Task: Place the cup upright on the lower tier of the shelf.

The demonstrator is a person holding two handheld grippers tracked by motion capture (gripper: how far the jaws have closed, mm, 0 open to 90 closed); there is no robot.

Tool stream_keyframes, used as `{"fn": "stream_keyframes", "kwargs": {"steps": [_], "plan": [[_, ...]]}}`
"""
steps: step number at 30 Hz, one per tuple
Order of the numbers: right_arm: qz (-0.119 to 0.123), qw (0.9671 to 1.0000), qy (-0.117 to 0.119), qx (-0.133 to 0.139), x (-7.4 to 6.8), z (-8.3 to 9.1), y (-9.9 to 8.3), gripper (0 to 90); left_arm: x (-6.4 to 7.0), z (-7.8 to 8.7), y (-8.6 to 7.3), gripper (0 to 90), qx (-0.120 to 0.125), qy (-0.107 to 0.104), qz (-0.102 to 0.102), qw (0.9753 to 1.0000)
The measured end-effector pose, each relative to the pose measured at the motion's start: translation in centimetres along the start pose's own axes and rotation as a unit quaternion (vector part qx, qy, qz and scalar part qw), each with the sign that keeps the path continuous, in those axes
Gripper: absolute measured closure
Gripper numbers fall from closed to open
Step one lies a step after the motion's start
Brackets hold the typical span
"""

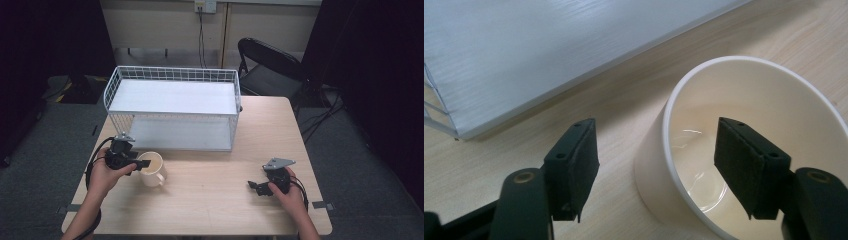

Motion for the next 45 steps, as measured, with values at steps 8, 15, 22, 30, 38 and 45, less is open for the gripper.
{"fn": "stream_keyframes", "kwargs": {"steps": [8, 15, 22, 30, 38, 45], "plan": [[0.0, 1.0, 0.0, 0.0, 0.0, 0.0, 0.0, 10.9, -0.1, -0.6, -0.2, 38.7, -0.012, 0.011, -0.001, 0.9999], [0.0, 1.0, 0.0, 0.0, 0.0, 0.0, 0.0, 10.9, -0.2, -0.8, -0.4, 42.5, -0.016, 0.011, 0.005, 0.9998], [0.0, 1.0, 0.0, 0.0, 0.0, 0.0, 0.0, 10.9, -0.2, -1.2, -0.5, 45.0, -0.03, 0.009, 0.016, 0.9994], [0.0, 1.0, 0.0, 0.0, 0.0, 0.0, 0.0, 10.9, 0.3, -1.8, -0.6, 60.3, -0.05, 0.007, 0.033, 0.9982], [0.0, 1.0, 0.0, 0.0, 0.0, 0.0, 0.0, 10.9, 0.3, -1.6, -0.8, 72.4, -0.068, 0.016, 0.032, 0.9971], [0.0, 1.0, 0.0, 0.0, 0.0, 0.0, 0.0, 10.9, 0.0, -1.2, -1.4, 83.0, -0.084, 0.02, 0.037, 0.9956]]}}
Point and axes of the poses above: each handheld gripper's, and its own axes: z roughly backward along the jaws, y roughly out of its top, x roughly to its right, the point moved 5 cm from there along -z, roughly forward along the jaws, and after that the axes turned 5 degrees about -x, right-handed, at the moved point
